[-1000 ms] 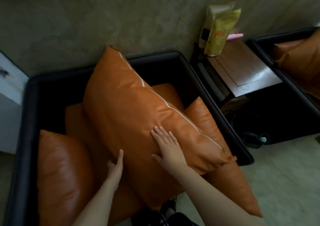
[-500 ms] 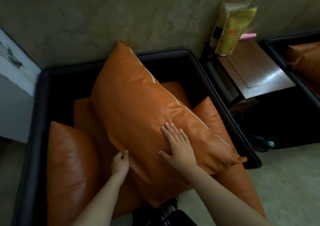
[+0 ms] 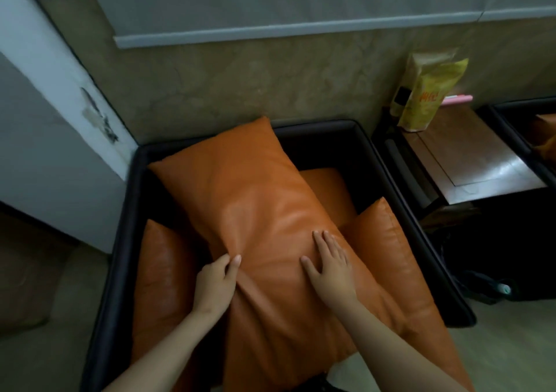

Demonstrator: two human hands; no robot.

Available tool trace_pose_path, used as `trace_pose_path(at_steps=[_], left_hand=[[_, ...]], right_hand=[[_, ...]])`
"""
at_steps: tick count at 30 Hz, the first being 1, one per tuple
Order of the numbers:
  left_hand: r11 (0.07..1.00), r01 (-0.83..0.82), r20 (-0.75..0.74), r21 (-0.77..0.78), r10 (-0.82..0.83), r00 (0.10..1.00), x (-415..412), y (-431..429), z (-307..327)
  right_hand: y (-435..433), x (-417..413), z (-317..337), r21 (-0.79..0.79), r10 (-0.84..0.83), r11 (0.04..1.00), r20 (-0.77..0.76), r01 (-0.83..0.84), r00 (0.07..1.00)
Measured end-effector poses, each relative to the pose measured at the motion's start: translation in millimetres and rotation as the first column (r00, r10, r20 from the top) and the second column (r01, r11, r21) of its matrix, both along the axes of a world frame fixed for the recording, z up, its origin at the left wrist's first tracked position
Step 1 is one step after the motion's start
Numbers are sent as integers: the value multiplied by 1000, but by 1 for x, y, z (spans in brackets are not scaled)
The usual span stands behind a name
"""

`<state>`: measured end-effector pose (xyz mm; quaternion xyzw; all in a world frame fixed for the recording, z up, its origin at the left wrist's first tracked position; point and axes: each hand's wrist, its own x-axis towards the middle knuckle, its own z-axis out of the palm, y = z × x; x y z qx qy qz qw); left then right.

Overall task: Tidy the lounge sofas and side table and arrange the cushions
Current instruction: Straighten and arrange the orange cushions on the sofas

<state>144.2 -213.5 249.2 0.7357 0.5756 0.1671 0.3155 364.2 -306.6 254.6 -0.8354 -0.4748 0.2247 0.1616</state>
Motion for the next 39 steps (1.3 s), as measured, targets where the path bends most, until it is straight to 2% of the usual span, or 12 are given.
trace_pose_path(at_steps=[2, 6, 10, 12, 19, 28, 36, 39], left_hand=[[997, 33, -5, 66, -33, 999, 0, 5, 15], [978, 156, -56, 139, -149, 987, 10, 4, 33], [938, 340, -136, 58, -330, 934, 23, -9, 20], [927, 375, -173, 12, -367, 914, 28, -17, 10], [962, 265, -104, -69, -271, 957, 48, -6, -1], [949, 214, -37, -232, -229, 973, 51, 11, -16], [960, 45, -3, -275, -48, 999, 27, 8, -23], [969, -24, 13, -248, 28, 1000, 9, 8, -32]], right_hand=[[4, -5, 3, -7, 14, 1000, -39, -14, 999], [7, -19, 9, -43, 149, 988, -55, -151, 987], [4, -32, 13, -71, 218, 970, -170, -233, 961], [-3, -37, 10, -89, 204, 970, -224, -228, 953], [-33, -60, -11, -156, 108, 973, -351, -172, 930], [-32, -58, -21, -171, 48, 978, -384, -123, 922], [-29, -74, -22, -184, 96, 967, -384, -178, 918], [-27, -83, -22, -188, 127, 960, -372, -209, 920]])
